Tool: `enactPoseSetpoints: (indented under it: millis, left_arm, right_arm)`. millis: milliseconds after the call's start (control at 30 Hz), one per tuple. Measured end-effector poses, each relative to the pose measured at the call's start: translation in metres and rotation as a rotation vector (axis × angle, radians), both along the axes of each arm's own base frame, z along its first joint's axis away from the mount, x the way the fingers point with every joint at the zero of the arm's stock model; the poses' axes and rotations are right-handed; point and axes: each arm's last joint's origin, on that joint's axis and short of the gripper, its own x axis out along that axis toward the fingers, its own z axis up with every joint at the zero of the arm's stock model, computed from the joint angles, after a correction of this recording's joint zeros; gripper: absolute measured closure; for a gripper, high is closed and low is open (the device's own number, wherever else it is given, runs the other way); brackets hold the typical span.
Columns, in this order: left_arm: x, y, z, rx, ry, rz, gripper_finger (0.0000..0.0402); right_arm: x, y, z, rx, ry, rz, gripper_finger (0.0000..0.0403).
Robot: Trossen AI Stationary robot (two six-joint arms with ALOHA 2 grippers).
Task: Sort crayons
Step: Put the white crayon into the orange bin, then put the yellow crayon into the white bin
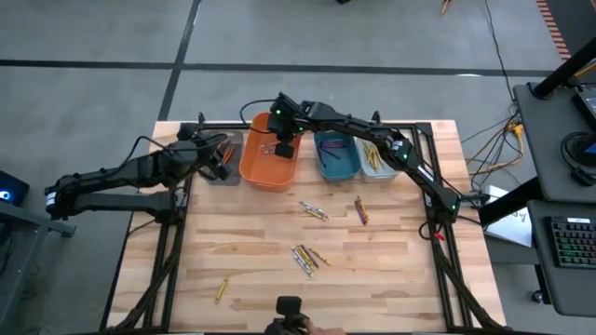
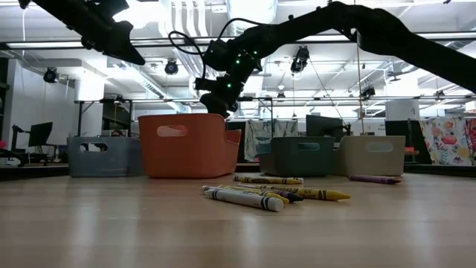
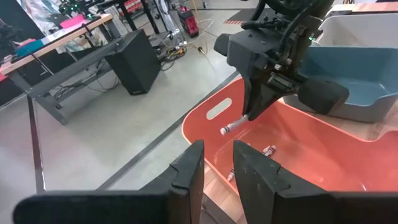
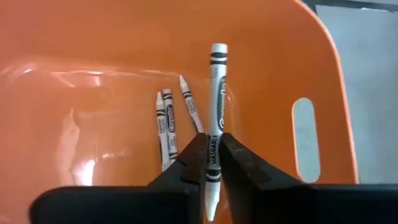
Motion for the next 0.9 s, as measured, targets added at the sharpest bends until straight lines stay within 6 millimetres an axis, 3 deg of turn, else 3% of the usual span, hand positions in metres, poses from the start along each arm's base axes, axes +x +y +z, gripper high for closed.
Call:
enactPoseSetpoints:
  millis: [267,500,667,900]
  left_arm:
    - [0.000,0.000,0.000,-0.007,-0.006,0.003,0.0333]
    - [0.000,-0.001,-0.002,-0.065,-0.034,-0.013,0.0333]
    - [0.004,-0.005,-0.004,-0.206,-0.112,-0.121,0.0333]
    - [0.015,-0.019,-0.013,-0.472,-0.166,-0.265,0.0333]
  right_arm:
    - [0.000,0.000,0.001,0.007,-0.007,-0.012,0.0289]
    - [-0.006,0.009,0.018,0.023,-0.006,-0.016,0.0262]
    - [-0.016,0.029,0.036,0.074,0.041,-0.025,0.0268]
    - [-0.040,0.072,0.067,0.157,0.176,-0.016,0.0283]
